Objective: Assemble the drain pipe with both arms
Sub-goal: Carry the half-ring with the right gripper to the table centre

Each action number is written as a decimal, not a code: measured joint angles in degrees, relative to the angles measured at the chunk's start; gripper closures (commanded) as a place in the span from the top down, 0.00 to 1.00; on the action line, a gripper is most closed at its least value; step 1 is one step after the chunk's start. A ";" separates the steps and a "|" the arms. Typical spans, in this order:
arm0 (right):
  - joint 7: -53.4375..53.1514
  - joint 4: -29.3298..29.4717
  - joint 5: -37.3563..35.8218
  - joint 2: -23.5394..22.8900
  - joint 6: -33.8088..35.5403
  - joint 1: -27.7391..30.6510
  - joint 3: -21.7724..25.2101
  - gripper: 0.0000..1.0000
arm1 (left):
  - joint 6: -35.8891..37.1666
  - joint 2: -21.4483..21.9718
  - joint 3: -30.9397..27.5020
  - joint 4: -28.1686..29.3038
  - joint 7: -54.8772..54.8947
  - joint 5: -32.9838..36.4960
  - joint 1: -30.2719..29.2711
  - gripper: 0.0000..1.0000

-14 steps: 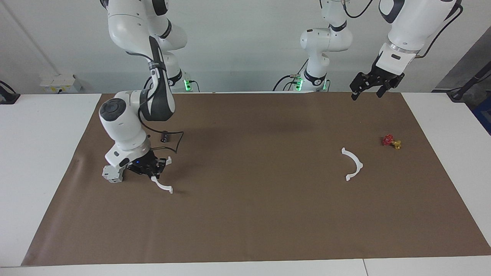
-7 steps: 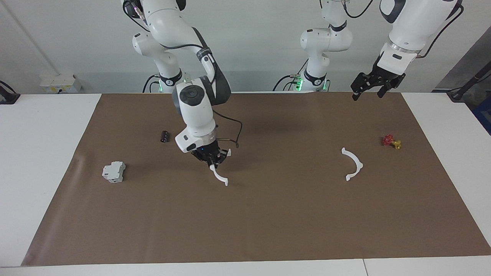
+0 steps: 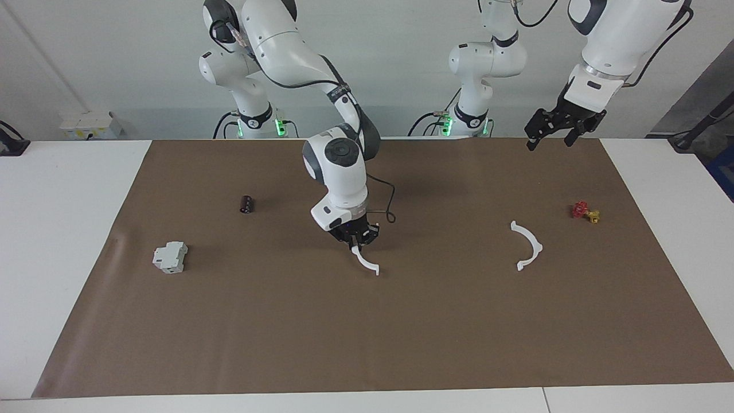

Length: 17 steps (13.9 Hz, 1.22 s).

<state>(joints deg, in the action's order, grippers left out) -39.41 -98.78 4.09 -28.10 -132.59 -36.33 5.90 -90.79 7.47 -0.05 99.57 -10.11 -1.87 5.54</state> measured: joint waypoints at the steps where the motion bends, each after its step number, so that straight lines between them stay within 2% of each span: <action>1: 0.36 -0.21 -0.51 -0.12 0.00 -0.34 -0.01 0.00 | 0.00 0.00 0.00 0.08 0.00 0.00 0.00 1.00; 5: 3.82 -0.93 -1.40 -0.42 0.00 -0.44 0.20 0.00 | 0.00 0.00 0.00 0.17 0.00 0.00 0.00 1.00; 12: 3.66 -2.12 -1.40 -0.42 0.01 -0.45 0.22 0.00 | -0.60 0.01 0.00 0.62 0.00 0.00 0.00 1.00; 13: 3.69 -2.13 -1.40 -0.42 0.01 -0.45 0.22 0.74 | -0.65 0.01 0.00 0.66 0.00 0.00 0.00 1.00; 14: 3.70 -2.14 -1.41 -0.42 0.01 -0.46 0.22 1.00 | -0.69 0.02 -0.01 0.67 0.00 0.00 -0.01 1.00; 17: 3.74 -1.90 -1.42 0.09 0.15 -1.22 0.19 1.00 | -0.83 0.06 -0.08 0.68 0.00 0.00 -0.37 1.00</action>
<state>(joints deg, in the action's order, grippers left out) -35.67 -100.68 2.67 -28.01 -132.44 -37.54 6.08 -91.62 7.53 -0.12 100.25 -10.11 -1.87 5.17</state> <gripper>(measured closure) 0.507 0.000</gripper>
